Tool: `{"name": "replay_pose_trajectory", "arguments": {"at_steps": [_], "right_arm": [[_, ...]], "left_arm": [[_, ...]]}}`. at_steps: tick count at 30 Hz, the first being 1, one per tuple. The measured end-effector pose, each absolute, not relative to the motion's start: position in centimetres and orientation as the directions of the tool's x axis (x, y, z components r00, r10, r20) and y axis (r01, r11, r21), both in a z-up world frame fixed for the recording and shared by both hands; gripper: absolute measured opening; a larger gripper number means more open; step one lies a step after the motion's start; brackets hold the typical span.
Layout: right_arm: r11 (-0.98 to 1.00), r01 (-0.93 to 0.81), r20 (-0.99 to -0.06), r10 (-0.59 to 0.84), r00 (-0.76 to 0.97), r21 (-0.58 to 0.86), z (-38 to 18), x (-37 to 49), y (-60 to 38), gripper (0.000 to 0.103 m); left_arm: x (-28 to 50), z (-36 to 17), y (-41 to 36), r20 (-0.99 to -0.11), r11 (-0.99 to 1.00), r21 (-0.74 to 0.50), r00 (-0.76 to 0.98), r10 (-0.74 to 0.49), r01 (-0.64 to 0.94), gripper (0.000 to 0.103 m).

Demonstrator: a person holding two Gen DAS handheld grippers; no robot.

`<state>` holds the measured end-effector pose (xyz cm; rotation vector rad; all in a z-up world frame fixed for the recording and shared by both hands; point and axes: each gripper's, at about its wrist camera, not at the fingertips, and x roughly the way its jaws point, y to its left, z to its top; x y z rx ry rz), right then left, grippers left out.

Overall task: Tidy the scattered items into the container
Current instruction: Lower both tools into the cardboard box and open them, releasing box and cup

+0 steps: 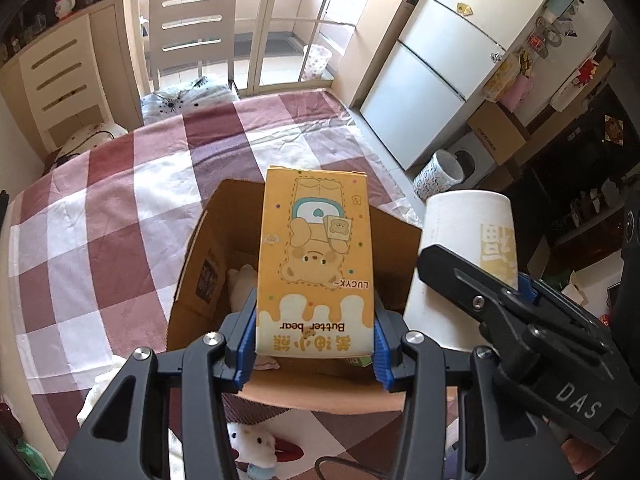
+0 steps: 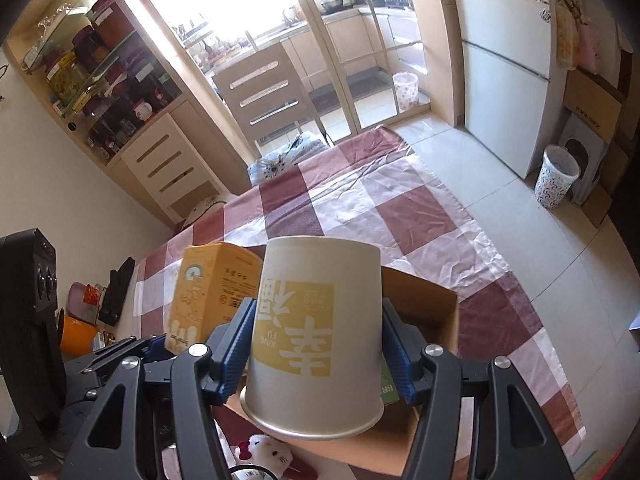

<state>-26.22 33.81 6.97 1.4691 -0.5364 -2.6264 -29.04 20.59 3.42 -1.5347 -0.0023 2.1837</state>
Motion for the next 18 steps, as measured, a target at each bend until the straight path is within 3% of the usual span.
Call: {"name": "replay_pose_trajectory", "arguments": {"at_steps": [18], "right_arm": [[-0.936, -0.11, -0.883, -0.271, -0.383, 0.335, 0.4, -28.7, 32.4, 0.061]], "left_arm": [[-30.4, -3.5, 21.3, -0.943, -0.901, -0.235, -0.138, 0.302, -0.365, 0.048]]}}
